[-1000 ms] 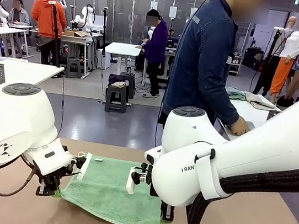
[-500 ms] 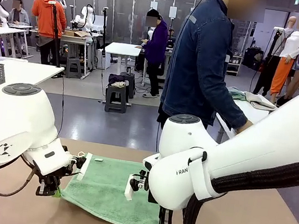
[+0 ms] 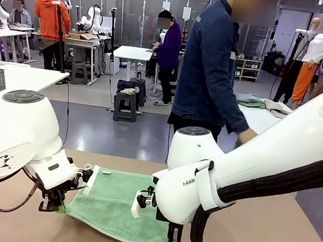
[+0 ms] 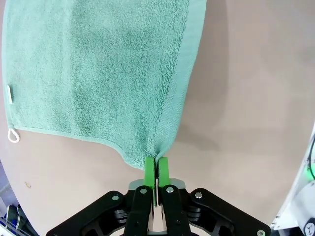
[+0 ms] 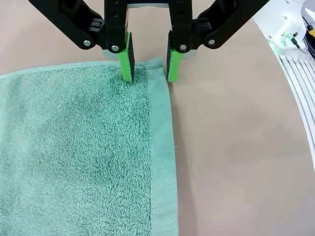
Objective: Fold the towels and place them in the basket.
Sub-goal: When a person lays out a Towel with hook on the table, fold it in half twice.
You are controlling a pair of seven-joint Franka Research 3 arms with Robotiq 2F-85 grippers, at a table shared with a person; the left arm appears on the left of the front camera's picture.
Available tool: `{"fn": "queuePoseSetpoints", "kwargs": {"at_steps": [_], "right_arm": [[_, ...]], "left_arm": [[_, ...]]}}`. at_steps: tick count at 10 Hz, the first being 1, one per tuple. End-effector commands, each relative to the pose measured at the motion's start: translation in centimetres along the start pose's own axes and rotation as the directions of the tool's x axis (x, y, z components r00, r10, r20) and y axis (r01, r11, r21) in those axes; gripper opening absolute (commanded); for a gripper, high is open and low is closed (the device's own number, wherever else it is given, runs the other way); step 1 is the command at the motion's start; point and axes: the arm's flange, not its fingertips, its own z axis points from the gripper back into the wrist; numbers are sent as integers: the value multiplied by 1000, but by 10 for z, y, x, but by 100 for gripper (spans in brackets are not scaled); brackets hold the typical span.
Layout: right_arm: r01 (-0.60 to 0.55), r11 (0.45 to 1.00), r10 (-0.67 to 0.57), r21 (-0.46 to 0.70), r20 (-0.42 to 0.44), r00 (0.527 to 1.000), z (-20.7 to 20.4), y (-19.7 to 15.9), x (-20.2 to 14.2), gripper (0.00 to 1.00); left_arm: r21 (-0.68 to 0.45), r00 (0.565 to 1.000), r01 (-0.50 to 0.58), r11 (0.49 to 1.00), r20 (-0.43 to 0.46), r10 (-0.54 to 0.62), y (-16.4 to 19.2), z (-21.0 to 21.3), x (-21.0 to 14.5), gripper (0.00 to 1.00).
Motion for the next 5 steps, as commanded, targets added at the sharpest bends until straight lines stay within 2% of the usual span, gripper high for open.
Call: {"fn": "queuePoseSetpoints", "kwargs": {"at_steps": [1,3,5], "right_arm": [[3,1000,-3,29,5,1000,-1,-2,3,36],[-2,1000,2,23,-1,1000,-4,-2,4,36],[-9,1000,9,14,-7,1000,-7,-4,4,16]], "left_arm": [[2,1000,-1,1000,0,1,0,1,0,4],[2,1000,-1,1000,0,1,0,1,0,4],[2,1000,-1,1000,0,1,0,1,0,4]]}}
